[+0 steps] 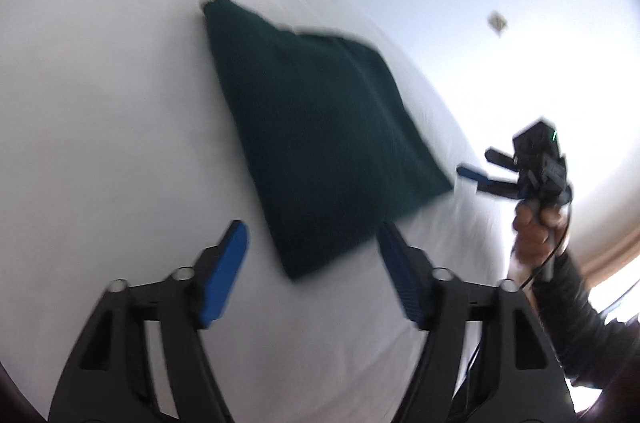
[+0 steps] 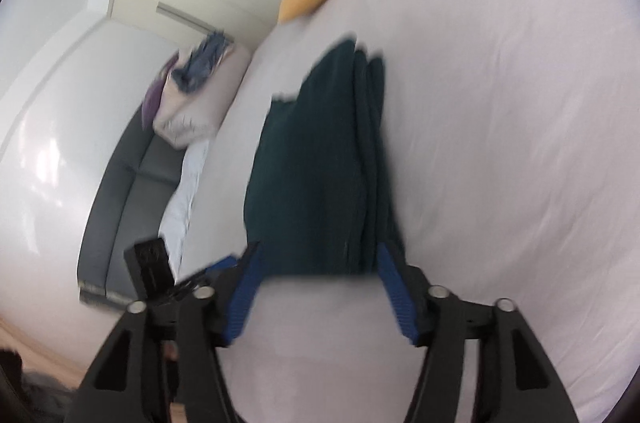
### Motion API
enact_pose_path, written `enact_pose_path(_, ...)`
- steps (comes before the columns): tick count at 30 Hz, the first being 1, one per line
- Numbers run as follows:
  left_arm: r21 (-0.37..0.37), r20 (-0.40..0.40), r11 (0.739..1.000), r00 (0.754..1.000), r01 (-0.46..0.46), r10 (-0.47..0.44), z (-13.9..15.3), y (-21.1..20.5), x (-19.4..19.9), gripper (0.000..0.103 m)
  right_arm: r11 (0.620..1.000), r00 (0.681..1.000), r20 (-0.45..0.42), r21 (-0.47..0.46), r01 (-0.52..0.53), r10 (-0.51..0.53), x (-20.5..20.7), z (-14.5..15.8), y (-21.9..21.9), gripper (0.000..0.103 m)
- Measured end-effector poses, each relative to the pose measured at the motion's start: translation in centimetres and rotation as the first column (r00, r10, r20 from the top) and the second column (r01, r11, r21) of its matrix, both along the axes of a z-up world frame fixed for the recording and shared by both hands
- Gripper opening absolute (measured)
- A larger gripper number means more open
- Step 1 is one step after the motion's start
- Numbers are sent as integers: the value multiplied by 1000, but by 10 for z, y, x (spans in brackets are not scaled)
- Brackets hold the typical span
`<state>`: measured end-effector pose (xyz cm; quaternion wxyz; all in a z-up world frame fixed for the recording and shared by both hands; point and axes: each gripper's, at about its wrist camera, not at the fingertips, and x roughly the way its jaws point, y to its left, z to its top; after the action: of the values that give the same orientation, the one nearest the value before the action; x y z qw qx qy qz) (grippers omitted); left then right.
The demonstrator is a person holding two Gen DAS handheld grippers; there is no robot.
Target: Fold small clothes
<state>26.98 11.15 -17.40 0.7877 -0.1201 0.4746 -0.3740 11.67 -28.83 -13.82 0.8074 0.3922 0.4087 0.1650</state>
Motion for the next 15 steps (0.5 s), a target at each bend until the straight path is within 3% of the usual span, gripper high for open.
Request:
enact_pose_path(3,-87,-41,990,994,-107,104,3,12,35,83,999,999,8,9,34,-34,34,4,-9,75)
enact_pose_path(6,-92,-163,982,975,-166,149,-15,2,71,84,998,999,-34,36,42,-41,73,-6,-10,78)
enact_pose_path(11,-54,-251,990,961,-132,115,-38,-28,92,84,1000,986,-168,15,26,-23,115,-35,2,78)
enact_pose_path(15,-34,-246,991,962,-133,120,-42,-44,95,83,999,986,-168,-33,-26,20,129,-38,18,75)
